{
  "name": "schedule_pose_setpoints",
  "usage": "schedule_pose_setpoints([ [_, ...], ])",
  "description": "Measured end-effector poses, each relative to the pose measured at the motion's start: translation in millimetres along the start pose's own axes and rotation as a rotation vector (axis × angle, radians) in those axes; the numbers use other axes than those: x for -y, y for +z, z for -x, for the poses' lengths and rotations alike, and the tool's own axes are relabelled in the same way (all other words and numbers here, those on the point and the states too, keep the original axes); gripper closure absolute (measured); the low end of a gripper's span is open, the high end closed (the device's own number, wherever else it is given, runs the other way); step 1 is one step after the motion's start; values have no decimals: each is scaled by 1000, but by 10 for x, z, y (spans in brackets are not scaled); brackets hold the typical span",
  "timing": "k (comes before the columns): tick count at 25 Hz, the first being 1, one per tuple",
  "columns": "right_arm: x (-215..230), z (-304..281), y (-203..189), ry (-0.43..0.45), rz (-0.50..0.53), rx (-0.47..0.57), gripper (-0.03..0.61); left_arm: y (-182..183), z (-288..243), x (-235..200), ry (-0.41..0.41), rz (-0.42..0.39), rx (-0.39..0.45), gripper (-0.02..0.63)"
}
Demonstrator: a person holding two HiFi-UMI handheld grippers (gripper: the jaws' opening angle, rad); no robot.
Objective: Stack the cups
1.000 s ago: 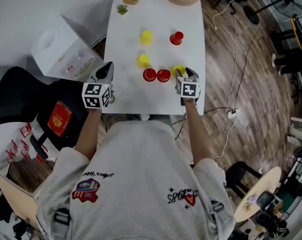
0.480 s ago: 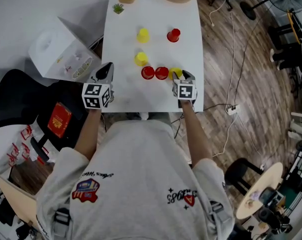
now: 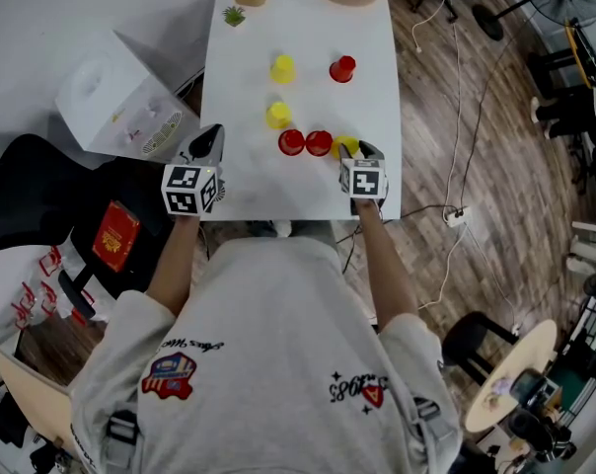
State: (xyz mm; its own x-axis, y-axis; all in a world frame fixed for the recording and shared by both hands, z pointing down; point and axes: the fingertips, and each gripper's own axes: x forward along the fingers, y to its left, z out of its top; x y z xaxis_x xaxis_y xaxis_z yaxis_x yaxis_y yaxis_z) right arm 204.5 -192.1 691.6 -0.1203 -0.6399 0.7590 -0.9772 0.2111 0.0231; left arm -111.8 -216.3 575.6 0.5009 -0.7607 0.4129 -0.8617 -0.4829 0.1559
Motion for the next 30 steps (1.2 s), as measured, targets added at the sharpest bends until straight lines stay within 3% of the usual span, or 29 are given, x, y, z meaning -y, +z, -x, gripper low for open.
schedule_pose_setpoints([
  [6,19,28,21,8,-30,30,356,-3,13,-8,-3,2,1,607],
  [11,-127,144,504,18,39,116,350,-21,31,-82,12,16,4,607],
  [16,-546,103,975,97,107,173,350,-44,101,-143,36,24,11,607],
  [25,-1369,-308,1224,233,254,130,350,-158,391,-558,127,63,16,607],
  [30,-1677,-557,1188,287,299,31,343,-275,578,-795,181,95,11,607],
])
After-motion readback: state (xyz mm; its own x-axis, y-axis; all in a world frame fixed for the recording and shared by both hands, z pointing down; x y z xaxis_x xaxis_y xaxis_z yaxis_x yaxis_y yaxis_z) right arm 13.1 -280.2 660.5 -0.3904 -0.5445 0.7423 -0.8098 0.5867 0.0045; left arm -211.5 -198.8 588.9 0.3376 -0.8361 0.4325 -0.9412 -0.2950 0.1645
